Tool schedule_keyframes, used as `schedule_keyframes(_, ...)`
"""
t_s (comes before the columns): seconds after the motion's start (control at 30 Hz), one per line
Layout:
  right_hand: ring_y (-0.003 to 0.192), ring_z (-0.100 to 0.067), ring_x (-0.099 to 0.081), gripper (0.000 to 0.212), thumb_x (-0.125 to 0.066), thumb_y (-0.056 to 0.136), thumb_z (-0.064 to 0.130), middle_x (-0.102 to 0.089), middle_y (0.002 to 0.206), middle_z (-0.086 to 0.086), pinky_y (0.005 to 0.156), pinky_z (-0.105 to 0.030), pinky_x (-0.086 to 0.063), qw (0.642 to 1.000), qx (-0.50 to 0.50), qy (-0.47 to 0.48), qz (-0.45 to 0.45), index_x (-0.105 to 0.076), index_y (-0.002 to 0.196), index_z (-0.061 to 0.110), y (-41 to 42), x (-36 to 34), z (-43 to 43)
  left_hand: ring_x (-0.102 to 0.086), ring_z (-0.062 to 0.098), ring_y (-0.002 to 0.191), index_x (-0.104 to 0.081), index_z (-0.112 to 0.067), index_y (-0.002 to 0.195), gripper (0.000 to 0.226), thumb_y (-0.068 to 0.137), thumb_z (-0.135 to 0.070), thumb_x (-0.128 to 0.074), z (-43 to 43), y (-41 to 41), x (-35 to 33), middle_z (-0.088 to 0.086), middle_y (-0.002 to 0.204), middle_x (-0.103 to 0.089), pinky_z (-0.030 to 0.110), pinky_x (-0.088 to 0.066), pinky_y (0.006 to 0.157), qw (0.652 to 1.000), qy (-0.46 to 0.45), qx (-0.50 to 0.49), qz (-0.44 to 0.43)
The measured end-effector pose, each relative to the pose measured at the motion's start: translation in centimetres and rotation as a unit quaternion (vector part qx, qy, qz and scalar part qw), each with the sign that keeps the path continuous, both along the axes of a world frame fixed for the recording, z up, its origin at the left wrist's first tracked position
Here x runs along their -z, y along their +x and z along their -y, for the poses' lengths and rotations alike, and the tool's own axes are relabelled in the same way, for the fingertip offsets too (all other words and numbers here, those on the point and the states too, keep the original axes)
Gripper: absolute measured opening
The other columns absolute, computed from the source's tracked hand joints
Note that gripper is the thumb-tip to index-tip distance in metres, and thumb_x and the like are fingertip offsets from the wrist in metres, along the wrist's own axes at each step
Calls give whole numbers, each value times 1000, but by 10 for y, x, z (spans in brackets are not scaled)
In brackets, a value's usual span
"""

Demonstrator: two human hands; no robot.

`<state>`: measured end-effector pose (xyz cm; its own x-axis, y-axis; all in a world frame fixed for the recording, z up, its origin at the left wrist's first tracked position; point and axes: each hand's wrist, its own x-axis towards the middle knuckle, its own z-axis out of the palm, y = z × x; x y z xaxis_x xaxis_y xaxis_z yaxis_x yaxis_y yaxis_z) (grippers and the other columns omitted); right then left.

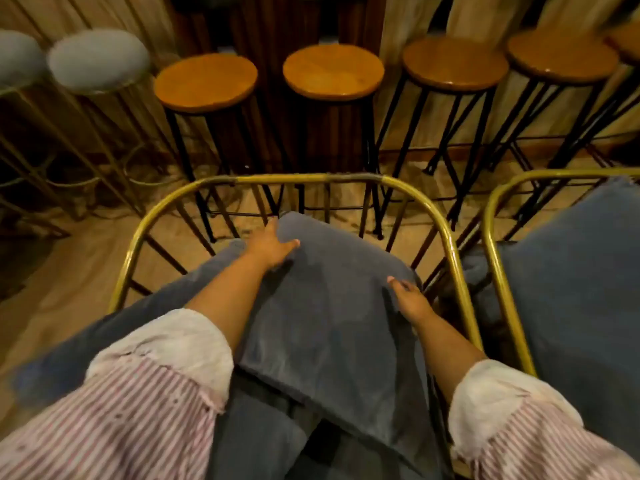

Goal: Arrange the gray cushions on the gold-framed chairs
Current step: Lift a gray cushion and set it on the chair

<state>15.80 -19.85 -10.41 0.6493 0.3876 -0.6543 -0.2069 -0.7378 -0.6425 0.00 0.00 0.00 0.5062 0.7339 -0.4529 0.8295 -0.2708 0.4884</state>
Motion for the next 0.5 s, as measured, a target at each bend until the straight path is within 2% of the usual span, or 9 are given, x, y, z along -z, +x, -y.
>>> schedule_keyframes(0.03,140,-37,-30,69,-43,94,51,-27,156,-15,113,-42,-27,1000,18,-7,1,-30,149,11,-2,10,-2,-32,38,140,-18,-8,151,73,93,-37,-53,-7,2,14,17,156,-27,45,-31,113,1000,-9,11,-10)
schedule_keyframes(0.07,141,-37,-28,75,-45,90,58,-23,158,-14,115,-44,-26,999,38,-17,2,-27,150,17,1,23,-4,-31,39,141,-18,-13,151,85,86,-52,-56,-17,2,26,16,157,-26,49,-28,114,1000,-15,1,-23)
schedule_keyframes(0.13,142,-38,-26,93,-53,75,72,-20,159,-11,116,-52,-26,997,80,-4,-18,-22,151,27,4,48,-4,-30,40,141,-18,-23,152,124,52,-87,-56,-39,-2,55,12,158,-26,57,-27,114,997,-52,-39,-38)
schedule_keyframes(0.17,141,-38,-28,105,-59,65,76,-22,159,-10,114,-55,-28,995,98,16,-25,-20,151,30,4,55,-3,-32,40,140,-20,-23,151,135,41,-91,-56,-45,-5,63,11,158,-28,57,-29,113,995,-70,-59,-37)
schedule_keyframes(0.2,141,-38,-30,111,-64,59,77,-23,159,-9,113,-55,-30,992,120,27,-37,-19,150,31,1,56,-1,-35,38,139,-24,-20,151,131,44,-86,-61,-47,-10,66,11,156,-31,54,-31,113,993,-90,-72,-35)
schedule_keyframes(0.27,141,-36,-31,110,-70,63,69,-24,159,-7,112,-53,-32,983,167,35,-71,-17,151,29,2,63,9,-38,36,137,-28,-13,149,103,68,-64,-68,-52,-16,68,12,154,-35,50,-34,112,990,-108,-89,-26)
schedule_keyframes(0.3,141,-35,-31,110,-70,64,69,-23,159,-5,112,-52,-33,979,178,38,-96,-18,151,29,4,70,15,-39,36,136,-29,-13,148,96,73,-59,-67,-56,-19,72,12,153,-36,50,-35,111,988,-124,-94,-24)
schedule_keyframes(0.43,138,-33,-38,138,-67,29,91,-31,156,0,108,-57,-36,967,158,16,-199,-26,148,34,0,99,42,-38,34,137,-29,-15,148,92,75,-56,-67,-54,-30,70,10,154,-35,48,-34,111,989,-122,-86,-11)
schedule_keyframes(0.5,137,-34,-37,143,-65,22,92,-34,155,-3,107,-56,-37,967,168,25,-191,-29,147,31,-5,96,48,-38,33,139,-26,-16,149,95,74,-56,-69,-47,-34,60,9,155,-34,48,-34,112,991,-110,-81,3)
